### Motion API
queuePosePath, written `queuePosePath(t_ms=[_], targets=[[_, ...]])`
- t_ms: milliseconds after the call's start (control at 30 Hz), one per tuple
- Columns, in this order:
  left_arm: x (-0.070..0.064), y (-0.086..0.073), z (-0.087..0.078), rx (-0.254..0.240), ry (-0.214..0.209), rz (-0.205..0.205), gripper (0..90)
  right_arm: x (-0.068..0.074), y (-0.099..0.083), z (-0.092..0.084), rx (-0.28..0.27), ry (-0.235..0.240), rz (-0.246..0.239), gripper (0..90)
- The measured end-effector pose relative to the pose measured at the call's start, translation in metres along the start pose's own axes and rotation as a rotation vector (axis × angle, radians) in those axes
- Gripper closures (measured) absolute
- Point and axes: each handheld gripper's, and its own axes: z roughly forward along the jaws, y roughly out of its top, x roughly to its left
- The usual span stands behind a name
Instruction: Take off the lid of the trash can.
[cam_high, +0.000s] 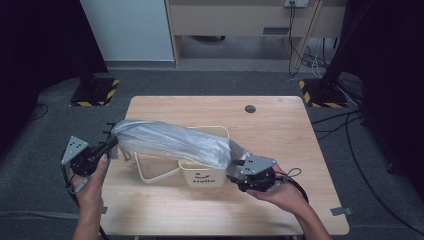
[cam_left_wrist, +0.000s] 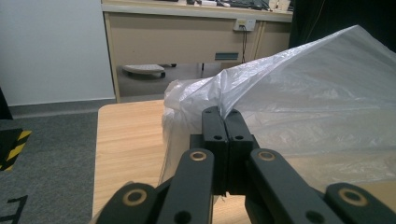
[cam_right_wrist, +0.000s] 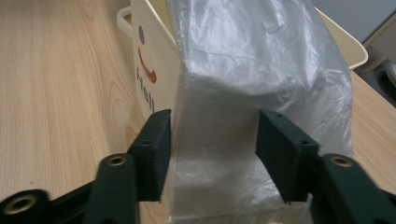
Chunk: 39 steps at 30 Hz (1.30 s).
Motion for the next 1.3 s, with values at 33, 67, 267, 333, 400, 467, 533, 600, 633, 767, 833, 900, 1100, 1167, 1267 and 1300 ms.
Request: queuePosePath(t_ms=[33, 67, 267, 333, 400, 467, 533, 600, 633, 767, 833, 900, 1100, 1167, 1267, 1300], targets=[[0.0, 0.0, 0.0, -0.001, -0.001, 0.0, 89.7, 0.0, 0.0, 0.0, 0.001, 0.0, 0.001, 54.1], [0.0, 0.0, -0.001, 0.001, -0.001, 0.003, 89.7, 0.0, 0.001, 0.0, 0.0, -0.002, 0.001, 58.0], [0.0, -0.001, -0.001, -0.007, -0.008, -0.001, 89.7, -0.004, 0.002, -0.003, -0.007, -0.002, -0.007, 77.0], [0.0, -0.001, -0.001, -0.01, -0.011, 0.0, 89.7, -0.005, 0.002, -0.005, -0.011, -0.003, -0.009, 83.6], [-0.001, -0.001, -0.001, -0.012, -0.011, 0.0, 89.7, -0.007, 0.003, -0.006, -0.016, 0.002, -0.009, 88.7], [-0.001, -0.001, -0.001, -0.012, -0.012, 0.001, 89.7, -0.007, 0.003, -0.007, -0.01, -0.001, -0.012, 90.0], [-0.002, -0.001, -0.001, -0.015, -0.015, -0.001, 89.7, -0.009, 0.003, -0.008, -0.013, -0.001, -0.008, 90.0], [-0.002, -0.001, -0.001, -0.017, -0.017, -0.001, 89.7, -0.009, 0.003, -0.009, -0.012, -0.004, -0.007, 90.0], [-0.002, -0.001, -0.001, -0.018, -0.017, -0.002, 89.6, -0.01, 0.003, -0.009, -0.013, -0.009, -0.009, 90.0], [-0.003, -0.001, -0.001, -0.023, -0.021, -0.001, 89.7, -0.011, 0.005, -0.012, -0.025, -0.022, -0.012, 90.0], [-0.004, 0.0, -0.001, -0.025, -0.023, 0.002, 89.7, -0.014, 0.01, -0.016, -0.041, -0.043, -0.014, 90.0], [-0.005, 0.0, -0.001, -0.03, -0.023, 0.001, 89.7, -0.016, 0.015, -0.019, -0.06, -0.054, -0.017, 90.0], [-0.005, -0.001, -0.001, -0.037, -0.023, 0.0, 89.7, -0.021, 0.03, -0.024, -0.105, -0.08, -0.019, 90.0], [-0.004, -0.001, -0.002, -0.04, -0.02, -0.002, 89.7, -0.022, 0.035, -0.025, -0.115, -0.086, -0.024, 90.0], [-0.002, -0.002, -0.004, -0.046, -0.014, -0.003, 89.7, -0.022, 0.042, -0.023, -0.13, -0.082, -0.029, 90.0], [-0.001, -0.002, -0.005, -0.049, -0.011, -0.007, 89.7, -0.022, 0.044, -0.021, -0.133, -0.081, -0.032, 90.0]])
